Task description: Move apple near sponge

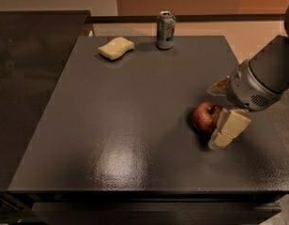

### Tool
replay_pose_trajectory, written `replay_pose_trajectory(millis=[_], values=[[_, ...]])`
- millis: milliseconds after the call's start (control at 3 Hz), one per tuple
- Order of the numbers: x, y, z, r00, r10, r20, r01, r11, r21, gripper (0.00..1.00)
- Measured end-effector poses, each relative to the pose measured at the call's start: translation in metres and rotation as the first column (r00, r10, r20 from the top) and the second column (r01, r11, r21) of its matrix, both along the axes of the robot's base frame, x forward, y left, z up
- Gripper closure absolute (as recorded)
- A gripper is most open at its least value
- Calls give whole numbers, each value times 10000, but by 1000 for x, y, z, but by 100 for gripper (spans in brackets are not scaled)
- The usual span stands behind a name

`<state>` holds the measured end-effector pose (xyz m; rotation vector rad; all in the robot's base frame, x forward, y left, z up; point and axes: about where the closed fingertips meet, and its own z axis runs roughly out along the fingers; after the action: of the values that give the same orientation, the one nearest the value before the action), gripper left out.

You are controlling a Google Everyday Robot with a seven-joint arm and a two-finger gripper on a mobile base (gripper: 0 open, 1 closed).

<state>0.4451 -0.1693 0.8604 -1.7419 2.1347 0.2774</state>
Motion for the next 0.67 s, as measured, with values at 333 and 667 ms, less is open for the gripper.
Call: replay_pose_trajectory(millis=[333,667], values=[[-2,2,-5,9999,10,-131,-9,9999,105,41],[-3,3,-5,9998,-6,-175,9,9999,170,64]])
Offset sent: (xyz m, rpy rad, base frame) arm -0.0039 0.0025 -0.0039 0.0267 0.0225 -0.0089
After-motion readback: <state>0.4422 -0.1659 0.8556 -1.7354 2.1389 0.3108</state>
